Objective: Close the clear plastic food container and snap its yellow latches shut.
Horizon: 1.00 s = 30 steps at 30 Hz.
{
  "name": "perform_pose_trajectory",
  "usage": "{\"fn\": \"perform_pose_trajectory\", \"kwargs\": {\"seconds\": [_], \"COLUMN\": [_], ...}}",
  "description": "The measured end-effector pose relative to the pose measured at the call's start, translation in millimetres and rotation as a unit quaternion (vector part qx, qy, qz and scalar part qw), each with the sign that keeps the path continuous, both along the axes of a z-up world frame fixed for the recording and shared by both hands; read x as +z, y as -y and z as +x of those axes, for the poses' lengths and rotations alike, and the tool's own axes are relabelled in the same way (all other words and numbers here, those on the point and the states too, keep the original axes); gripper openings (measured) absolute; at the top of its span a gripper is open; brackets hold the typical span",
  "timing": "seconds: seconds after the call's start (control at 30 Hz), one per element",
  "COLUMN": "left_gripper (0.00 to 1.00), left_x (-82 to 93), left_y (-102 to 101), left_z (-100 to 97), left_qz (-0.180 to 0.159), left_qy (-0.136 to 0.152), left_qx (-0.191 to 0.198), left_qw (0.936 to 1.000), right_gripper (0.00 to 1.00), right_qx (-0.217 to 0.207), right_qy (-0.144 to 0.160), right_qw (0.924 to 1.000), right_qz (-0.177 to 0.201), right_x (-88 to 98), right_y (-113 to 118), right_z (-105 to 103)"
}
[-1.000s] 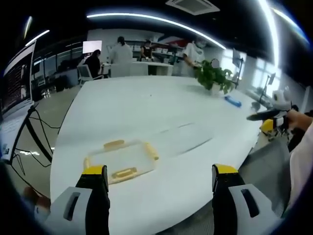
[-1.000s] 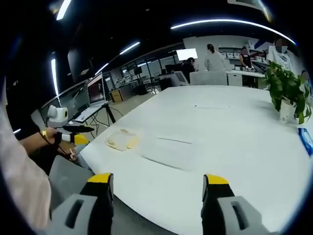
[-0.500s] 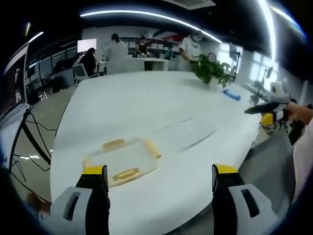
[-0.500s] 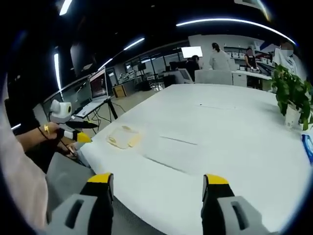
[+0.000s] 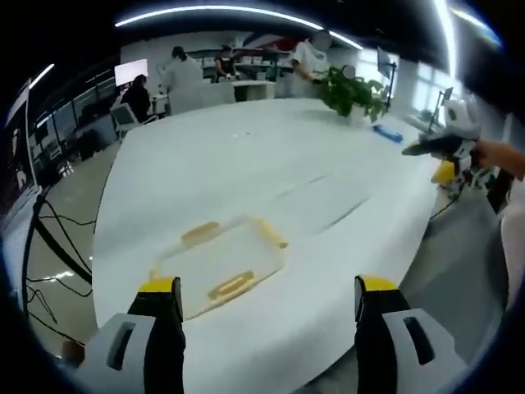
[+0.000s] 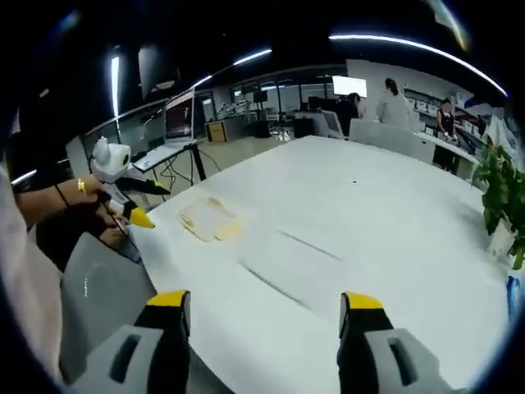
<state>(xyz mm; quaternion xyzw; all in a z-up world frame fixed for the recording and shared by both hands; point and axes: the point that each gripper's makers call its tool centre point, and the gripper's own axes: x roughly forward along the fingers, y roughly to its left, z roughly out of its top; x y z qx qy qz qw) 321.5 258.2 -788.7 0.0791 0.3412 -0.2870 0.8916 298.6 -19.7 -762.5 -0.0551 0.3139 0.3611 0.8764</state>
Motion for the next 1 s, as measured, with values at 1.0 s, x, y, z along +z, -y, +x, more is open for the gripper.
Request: {"fn": "perform_pose_trajectory", "kwargs": {"seconds": [1.0], "left_gripper": [0.82], "left_x": [-36.9], "left_y": [-53.8], "left_z": [38.8], "left_qz": [0.123], "left_qy": [-0.058], "left_qx": [-0.137], "left_qw": [0.9812], "right_gripper": [0.73], "right_qx": [0.185], "right_qy": [-0.016], "right_qw": [0.9825], "right_qz": [-0.01], "right_x": [-4.3], "right_y": [-77.5], "right_z": [32.7]}}
